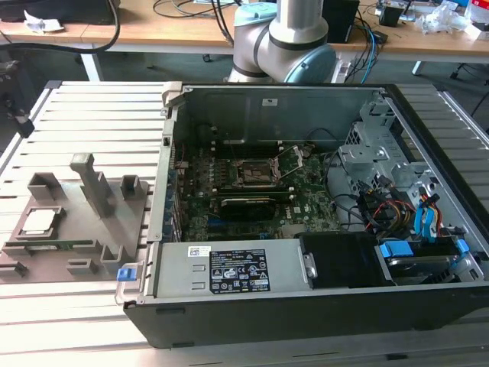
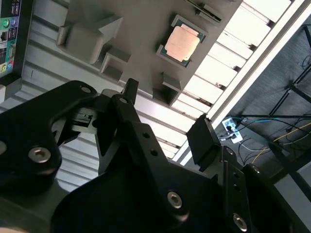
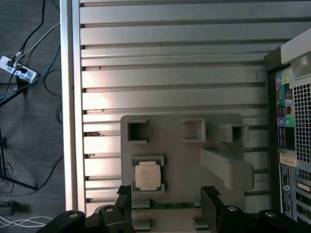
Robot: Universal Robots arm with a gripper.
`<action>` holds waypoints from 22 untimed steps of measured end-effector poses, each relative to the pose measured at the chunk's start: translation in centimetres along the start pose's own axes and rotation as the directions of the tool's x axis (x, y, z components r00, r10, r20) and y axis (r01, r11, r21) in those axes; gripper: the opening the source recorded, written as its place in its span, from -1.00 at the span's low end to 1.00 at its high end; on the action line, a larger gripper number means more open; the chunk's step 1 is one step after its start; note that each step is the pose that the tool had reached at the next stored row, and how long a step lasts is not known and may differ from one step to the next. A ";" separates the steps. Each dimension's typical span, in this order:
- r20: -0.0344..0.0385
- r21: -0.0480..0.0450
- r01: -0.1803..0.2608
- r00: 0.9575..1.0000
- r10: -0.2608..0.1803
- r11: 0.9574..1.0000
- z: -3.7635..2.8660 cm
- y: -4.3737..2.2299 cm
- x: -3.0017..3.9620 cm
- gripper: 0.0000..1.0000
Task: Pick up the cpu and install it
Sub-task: 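Pick up the cpu and move it towards the insertion slot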
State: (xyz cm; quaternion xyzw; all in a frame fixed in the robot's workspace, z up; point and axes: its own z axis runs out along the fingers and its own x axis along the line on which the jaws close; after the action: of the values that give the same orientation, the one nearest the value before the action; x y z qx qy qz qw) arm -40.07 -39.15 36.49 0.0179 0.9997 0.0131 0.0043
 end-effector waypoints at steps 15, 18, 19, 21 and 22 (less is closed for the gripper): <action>0.000 0.000 0.000 1.000 0.000 1.000 1.61 -0.04 0.02 0.36; 0.000 0.000 0.000 1.000 0.000 1.000 2.01 -0.05 0.02 0.36; 0.000 0.000 0.000 1.000 0.000 1.000 2.14 -0.06 0.03 0.36; 0.000 0.000 0.000 1.000 0.000 1.000 2.33 -0.06 0.03 0.36; 0.000 0.000 0.000 1.000 0.000 1.000 2.46 -0.06 0.03 0.36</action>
State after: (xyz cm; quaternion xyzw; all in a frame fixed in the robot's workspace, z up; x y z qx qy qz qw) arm -40.08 -39.15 34.03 0.0179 0.9997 0.0131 0.0044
